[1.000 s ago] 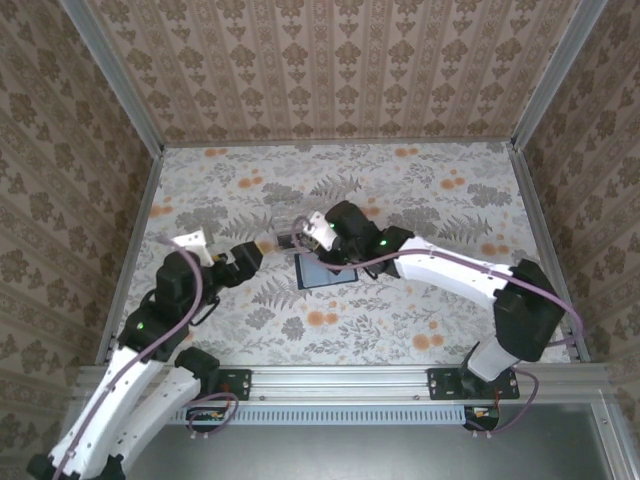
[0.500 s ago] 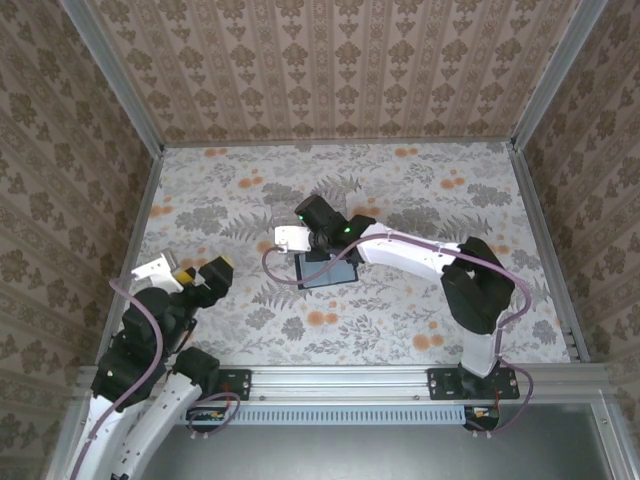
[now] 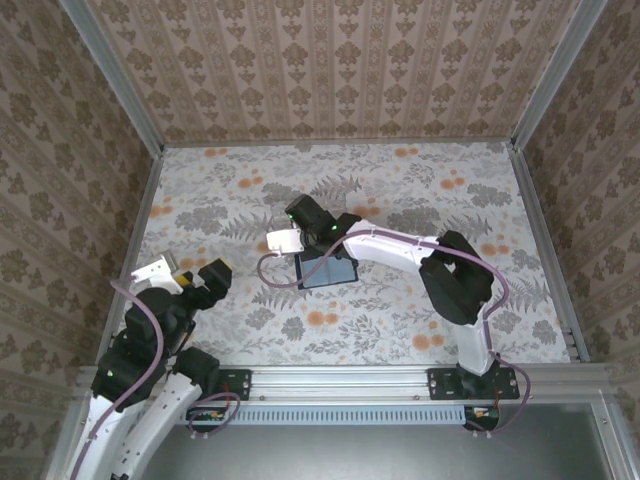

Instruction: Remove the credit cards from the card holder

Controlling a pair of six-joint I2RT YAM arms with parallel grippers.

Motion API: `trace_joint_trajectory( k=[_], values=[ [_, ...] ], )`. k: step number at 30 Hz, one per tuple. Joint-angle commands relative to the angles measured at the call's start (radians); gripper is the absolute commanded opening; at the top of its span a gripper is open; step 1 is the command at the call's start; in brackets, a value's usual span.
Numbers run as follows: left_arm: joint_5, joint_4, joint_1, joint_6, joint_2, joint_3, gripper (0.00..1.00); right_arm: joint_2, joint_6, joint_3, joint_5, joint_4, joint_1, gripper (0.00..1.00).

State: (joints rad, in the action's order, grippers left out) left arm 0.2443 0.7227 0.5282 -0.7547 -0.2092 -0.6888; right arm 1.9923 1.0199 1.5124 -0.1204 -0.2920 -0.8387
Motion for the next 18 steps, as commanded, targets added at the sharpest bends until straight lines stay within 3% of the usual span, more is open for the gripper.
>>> trace_joint_trajectory(
  k=[1,18],
  values=[
    [0.015,0.023,-0.008,0.008,-0.004,-0.010,1.00,0.037,0.012,0.035,0.023,0.000,-0.002,0.00],
    [0.009,0.023,-0.008,0.007,-0.004,-0.003,1.00,0.115,-0.042,0.085,0.006,-0.012,0.000,0.03]
  ],
)
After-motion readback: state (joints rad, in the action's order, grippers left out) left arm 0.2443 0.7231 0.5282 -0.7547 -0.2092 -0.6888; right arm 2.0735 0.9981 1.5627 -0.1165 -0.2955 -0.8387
